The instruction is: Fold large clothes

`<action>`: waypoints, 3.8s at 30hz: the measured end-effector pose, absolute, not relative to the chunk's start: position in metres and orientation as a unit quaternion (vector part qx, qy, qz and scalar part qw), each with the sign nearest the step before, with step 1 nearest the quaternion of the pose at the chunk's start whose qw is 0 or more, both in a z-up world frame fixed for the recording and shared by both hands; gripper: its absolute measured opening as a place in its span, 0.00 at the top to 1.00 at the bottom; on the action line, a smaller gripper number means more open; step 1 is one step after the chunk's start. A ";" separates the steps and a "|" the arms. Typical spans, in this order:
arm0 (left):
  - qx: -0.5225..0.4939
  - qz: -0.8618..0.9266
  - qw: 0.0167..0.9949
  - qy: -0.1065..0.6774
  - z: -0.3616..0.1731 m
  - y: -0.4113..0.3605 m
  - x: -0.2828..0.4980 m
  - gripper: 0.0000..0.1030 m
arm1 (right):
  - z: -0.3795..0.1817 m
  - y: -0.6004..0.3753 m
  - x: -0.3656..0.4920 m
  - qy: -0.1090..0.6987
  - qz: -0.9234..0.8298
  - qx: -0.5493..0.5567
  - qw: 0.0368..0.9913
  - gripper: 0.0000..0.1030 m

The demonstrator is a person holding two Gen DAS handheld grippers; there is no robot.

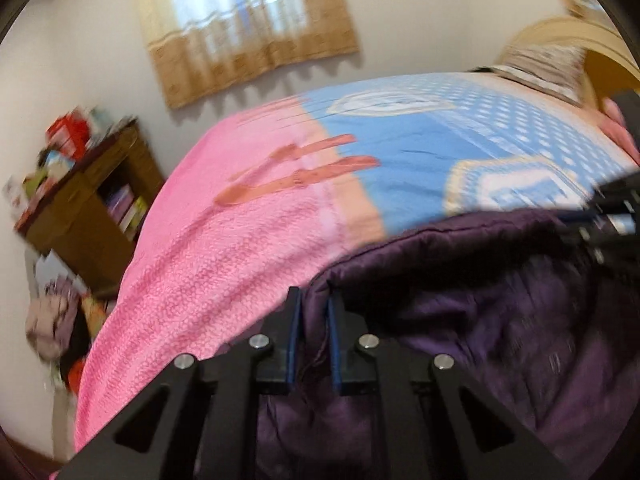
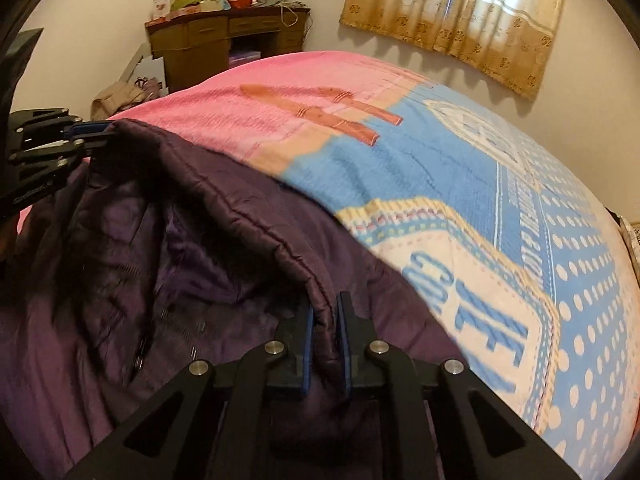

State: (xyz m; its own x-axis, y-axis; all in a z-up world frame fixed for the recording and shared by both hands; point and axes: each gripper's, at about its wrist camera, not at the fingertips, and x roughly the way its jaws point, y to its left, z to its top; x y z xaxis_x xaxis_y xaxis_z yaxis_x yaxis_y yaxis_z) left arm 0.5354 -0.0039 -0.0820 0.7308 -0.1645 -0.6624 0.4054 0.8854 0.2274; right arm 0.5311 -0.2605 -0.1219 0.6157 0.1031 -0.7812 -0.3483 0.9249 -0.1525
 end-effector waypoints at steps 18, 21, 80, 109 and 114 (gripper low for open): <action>0.293 -0.225 0.866 0.336 -0.136 -0.019 0.463 0.90 | -0.138 -0.266 0.483 0.461 0.129 -0.180 0.860 0.91; 0.299 -0.225 0.866 0.331 -0.137 -0.021 0.461 0.90 | -0.113 -0.275 0.481 0.458 0.135 -0.148 0.866 0.84; 0.063 -0.129 0.891 0.431 -0.154 -0.017 0.547 0.09 | -0.181 -0.248 0.537 0.457 0.084 -0.015 0.885 0.58; 0.098 -0.103 0.901 0.411 -0.151 -0.068 0.548 0.00 | -0.176 -0.267 0.553 0.455 0.075 0.048 0.886 0.57; 0.102 -0.099 0.896 0.420 -0.155 -0.071 0.550 0.00 | -0.180 -0.262 0.557 0.457 0.073 0.038 0.885 0.57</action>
